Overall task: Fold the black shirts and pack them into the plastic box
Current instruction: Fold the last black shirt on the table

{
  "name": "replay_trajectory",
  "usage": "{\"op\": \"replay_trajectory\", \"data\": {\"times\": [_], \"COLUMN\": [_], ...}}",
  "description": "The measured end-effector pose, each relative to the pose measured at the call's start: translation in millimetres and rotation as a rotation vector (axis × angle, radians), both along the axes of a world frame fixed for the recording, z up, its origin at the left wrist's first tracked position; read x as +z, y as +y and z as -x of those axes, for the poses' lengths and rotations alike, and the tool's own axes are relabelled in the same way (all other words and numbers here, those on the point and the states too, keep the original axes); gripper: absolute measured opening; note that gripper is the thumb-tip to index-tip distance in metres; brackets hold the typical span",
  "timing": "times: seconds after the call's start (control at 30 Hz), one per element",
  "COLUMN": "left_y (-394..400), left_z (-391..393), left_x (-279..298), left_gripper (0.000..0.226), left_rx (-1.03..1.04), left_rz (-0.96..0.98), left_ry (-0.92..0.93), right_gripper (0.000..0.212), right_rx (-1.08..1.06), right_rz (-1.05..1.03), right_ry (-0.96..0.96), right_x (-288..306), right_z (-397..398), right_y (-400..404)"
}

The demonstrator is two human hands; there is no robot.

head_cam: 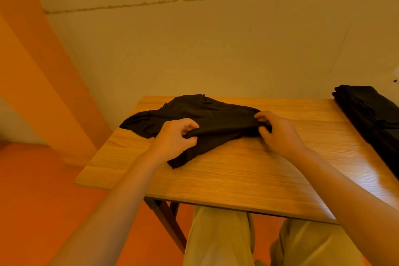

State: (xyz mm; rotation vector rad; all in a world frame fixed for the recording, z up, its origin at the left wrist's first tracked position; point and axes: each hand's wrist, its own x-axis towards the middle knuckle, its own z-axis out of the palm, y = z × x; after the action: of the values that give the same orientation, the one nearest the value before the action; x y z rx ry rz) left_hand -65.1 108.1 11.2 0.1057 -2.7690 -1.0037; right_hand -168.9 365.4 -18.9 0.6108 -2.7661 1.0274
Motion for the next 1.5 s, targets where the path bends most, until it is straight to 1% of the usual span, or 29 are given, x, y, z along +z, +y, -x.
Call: {"op": "replay_trajectory", "data": {"times": [0.1, 0.17, 0.2, 0.27, 0.33, 0.37, 0.47, 0.53, 0.6, 0.67, 0.73, 0.83, 0.9, 0.97, 1.03, 1.1, 1.17, 1.2, 1.23, 1.3, 1.37, 1.43, 1.5], "left_y": [-9.3, -12.7, -13.7, -16.5, -21.1, -22.7, -24.2, -23.6, -25.9, -31.3, -39.7, -52.6, -59.2, -63.3, -66.2, -67.9, -67.3, -66.7, -65.5, -64.3, -65.3, -68.6, -75.9], "left_z": [-5.0, -6.9, -7.7, -7.7, -6.2, -5.7, -5.7, -7.1, -9.8, -15.3, -21.0, -27.4, -28.8, -29.7, -29.8, -29.6, -29.9, -30.2, -30.7, -32.4, -34.7, -39.1, -43.8], "left_x": [-0.4, 1.5, 3.1, 4.0, 1.4, 0.5, 0.3, 0.8, 1.1, 2.3, 3.1, 3.1, 2.5, 2.6, 2.4, 1.3, 1.2, 1.2, 1.8, 3.5, 5.2, 5.8, 5.6], "left_gripper": [0.025, 0.019, 0.015, 0.008, 0.011, 0.014, 0.024, 0.022, 0.018, 0.023, 0.026, 0.015, 0.009, 0.004, 0.005, 0.009, 0.012, 0.013, 0.013, 0.014, 0.014, 0.01, 0.009], "left_rx": [0.051, 0.072, 0.086, 0.134, 0.183, 0.2, 0.218, 0.216, 0.208, 0.158, 0.127, 0.151, 0.196, 0.268, 0.339, 0.366, 0.365, 0.363, 0.366, 0.378, 0.382, 0.375, 0.363], "left_rz": [-0.171, -0.331, -0.368, -0.301, -0.197, -0.178, -0.215, -0.208, -0.215, -0.256, -0.249, -0.273, -0.289, -0.322, -0.342, -0.316, -0.3, -0.302, -0.306, -0.307, -0.308, -0.311, -0.299], "left_ry": [0.072, 0.128, 0.145, 0.166, 0.18, 0.177, 0.148, 0.17, 0.2, 0.178, 0.164, 0.188, 0.204, 0.238, 0.264, 0.259, 0.247, 0.249, 0.253, 0.257, 0.248, 0.229, 0.188], "right_gripper": [0.028, 0.022, 0.02, 0.019, 0.02, 0.02, 0.021, 0.02, 0.018, 0.017, 0.02, 0.023, 0.023, 0.021, 0.02, 0.032, 0.05, 0.054, 0.055, 0.043, 0.028, 0.019, 0.016], "right_rx": [-0.02, -0.014, -0.001, 0.03, 0.05, 0.053, 0.037, 0.006, -0.037, -0.067, -0.063, -0.055, -0.048, -0.059, -0.067, -0.02, 0.062, 0.09, 0.105, 0.115, 0.111, 0.081, 0.026], "right_rz": [0.027, 0.071, 0.103, 0.167, 0.203, 0.207, 0.233, 0.281, 0.308, 0.247, 0.116, -0.067, -0.139, -0.146, -0.096, -0.07, -0.113, -0.127, -0.127, -0.154, -0.232, -0.247, -0.222], "right_ry": [0.014, 0.034, 0.045, 0.05, 0.066, 0.071, 0.026, -0.017, -0.008, 0.041, 0.097, 0.114, 0.112, 0.093, 0.035, -0.052, -0.12, -0.132, -0.123, -0.066, -0.042, -0.083, -0.119], "right_x": [6.2, 8.6, 9.9, 12.3, 15.0, 16.2, 18.6, 19.0, 18.4, 16.0, 12.1, 5.9, 1.5, -3.3, -5.6, -6.4, -5.5, -5.3, -5.5, -7.2, -8.2, -7.4, -2.7], "right_z": [1.4, 1.5, 1.3, 0.7, -0.2, -0.2, 0.3, 0.9, 2.3, 4.9, 9.5, 16.0, 18.5, 19.4, 16.2, 10.0, 0.5, -4.9, -9.8, -15.0, -14.7, -11.1, -6.8], "right_y": [4.4, 5.5, 5.8, 6.0, 5.5, 5.0, 2.6, 0.6, 0.1, 3.2, 9.7, 21.7, 27.9, 31.2, 30.6, 26.3, 19.0, 15.4, 12.2, 6.8, 3.7, 4.4, 9.7]}}
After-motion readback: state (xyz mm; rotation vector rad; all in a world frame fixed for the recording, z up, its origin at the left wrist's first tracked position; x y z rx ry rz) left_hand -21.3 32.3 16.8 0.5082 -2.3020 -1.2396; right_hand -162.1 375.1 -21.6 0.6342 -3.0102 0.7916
